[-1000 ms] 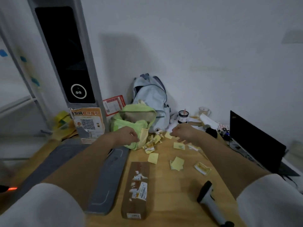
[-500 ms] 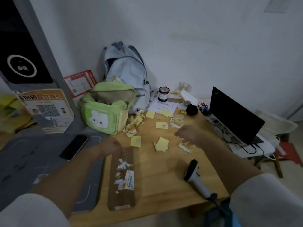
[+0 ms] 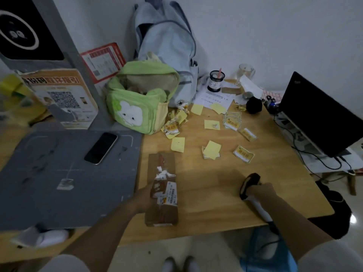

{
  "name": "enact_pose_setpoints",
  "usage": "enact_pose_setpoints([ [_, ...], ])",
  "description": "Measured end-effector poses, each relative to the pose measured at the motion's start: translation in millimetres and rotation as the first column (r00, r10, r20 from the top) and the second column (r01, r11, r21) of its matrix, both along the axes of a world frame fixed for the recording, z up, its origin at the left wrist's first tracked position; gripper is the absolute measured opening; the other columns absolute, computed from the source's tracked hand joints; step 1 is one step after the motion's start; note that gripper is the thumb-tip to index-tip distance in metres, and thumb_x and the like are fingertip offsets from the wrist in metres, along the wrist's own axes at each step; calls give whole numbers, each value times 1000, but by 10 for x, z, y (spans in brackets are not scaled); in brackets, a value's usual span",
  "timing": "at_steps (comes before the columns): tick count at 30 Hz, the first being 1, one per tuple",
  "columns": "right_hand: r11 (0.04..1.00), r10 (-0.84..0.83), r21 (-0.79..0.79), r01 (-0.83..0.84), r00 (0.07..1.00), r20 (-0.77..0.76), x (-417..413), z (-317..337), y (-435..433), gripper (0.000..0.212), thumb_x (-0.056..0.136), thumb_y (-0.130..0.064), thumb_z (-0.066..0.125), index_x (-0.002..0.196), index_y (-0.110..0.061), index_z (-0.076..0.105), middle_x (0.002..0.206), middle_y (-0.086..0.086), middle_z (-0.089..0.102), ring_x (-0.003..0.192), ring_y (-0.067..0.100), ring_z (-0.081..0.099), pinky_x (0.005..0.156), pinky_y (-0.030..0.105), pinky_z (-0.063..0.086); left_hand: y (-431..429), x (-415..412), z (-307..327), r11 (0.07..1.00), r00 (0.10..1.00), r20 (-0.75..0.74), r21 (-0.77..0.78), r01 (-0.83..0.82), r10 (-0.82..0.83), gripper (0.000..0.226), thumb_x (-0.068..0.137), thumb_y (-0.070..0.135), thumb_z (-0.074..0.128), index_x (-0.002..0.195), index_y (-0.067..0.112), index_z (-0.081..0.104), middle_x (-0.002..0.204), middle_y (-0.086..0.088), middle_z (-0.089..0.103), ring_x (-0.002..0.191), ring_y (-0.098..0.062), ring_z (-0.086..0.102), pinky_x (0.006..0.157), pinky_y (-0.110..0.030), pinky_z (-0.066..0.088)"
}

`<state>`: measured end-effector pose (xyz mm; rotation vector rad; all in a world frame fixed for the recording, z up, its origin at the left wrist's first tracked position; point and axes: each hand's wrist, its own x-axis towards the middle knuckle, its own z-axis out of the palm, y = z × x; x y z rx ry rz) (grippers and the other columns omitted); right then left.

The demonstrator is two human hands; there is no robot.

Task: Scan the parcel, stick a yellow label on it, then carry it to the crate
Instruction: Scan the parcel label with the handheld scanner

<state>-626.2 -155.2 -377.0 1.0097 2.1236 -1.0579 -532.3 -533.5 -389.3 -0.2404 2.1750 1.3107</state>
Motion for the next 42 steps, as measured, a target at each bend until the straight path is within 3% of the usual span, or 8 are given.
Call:
enact_pose_setpoints([
  [4, 982, 176, 60, -178, 984, 31, 186, -190, 24, 58, 76, -24, 67, 124, 0, 45, 105, 14, 58, 91, 32, 59, 80, 45, 53, 142, 83, -241, 993, 999, 41, -117, -27, 32, 123, 56, 29, 83, 151, 26, 5, 132, -5, 61, 115, -23, 62, 93, -36, 53],
  [11, 840, 443, 339, -424, 896, 21, 325, -305, 47, 34, 91, -40, 45, 109, -11, 44, 86, 6, 57, 74, 24, 59, 65, 35, 49, 290, 133, -257, 991, 996, -2, -101, -84, 85, 126, 70, 18, 78, 148, 30, -20, 132, -3, 60, 112, -18, 62, 93, -32, 53],
  [18, 982, 174, 93, -164, 977, -119, 325, -250, -143, 26, 94, -24, 47, 81, -3, 54, 70, 12, 49, 63, 27, 49, 57, 32, 35, 365, 214, -278, 988, 991, -45, -91, -127, 123, 106, 82, 13, 67, 150, 27, -13, 137, -4, 56, 105, -10, 57, 79, -13, 45],
  [22, 987, 92, -110, -120, 969, -229, 250, -17, -251, 8, 86, -5, 56, 81, 1, 54, 61, 10, 42, 52, 19, 36, 51, 29, 31, 351, 254, -284, 983, 990, -33, -116, -143, 141, 106, 79, 19, 70, 151, 30, -8, 138, -3, 56, 117, -17, 58, 97, -26, 47],
  [26, 858, 451, -165, -486, 868, -209, 168, 495, -510, 9, 87, -8, 60, 85, 0, 61, 55, 7, 46, 48, 16, 40, 48, 26, 34, 346, 266, -237, 991, 998, 4, -121, -57, 58, 106, 78, 22, 70, 150, 37, -6, 138, -3, 56, 116, -17, 58, 96, -27, 48],
  [33, 417, 907, -12, -909, 417, -55, 430, 1173, -1086, 13, 80, -16, 68, 72, -22, 59, 61, -1, 58, 50, 11, 49, 49, 21, 40, 407, 294, -208, 988, 1000, 23, -152, 24, -20, 111, 76, 22, 73, 149, 35, -9, 142, -6, 52, 122, -21, 55, 103, -32, 45],
  [37, 386, 922, 31, -922, 387, 14, 533, 1193, -1161, 11, 79, -18, 68, 72, -19, 60, 62, -3, 58, 47, 8, 49, 46, 19, 40, 414, 295, -200, 984, 999, 16, -174, 37, -35, 111, 75, 22, 73, 150, 33, -9, 142, -5, 52, 124, -20, 54, 103, -32, 44],
  [42, 497, 867, -2, -868, 497, -38, 585, 1227, -1119, 10, 77, -17, 67, 69, -14, 61, 59, 2, 56, 45, 12, 46, 45, 23, 37, 434, 284, -209, 978, 999, 6, -202, 47, -46, 111, 75, 21, 72, 150, 33, -10, 145, -5, 49, 126, -21, 52, 104, -36, 43],
])
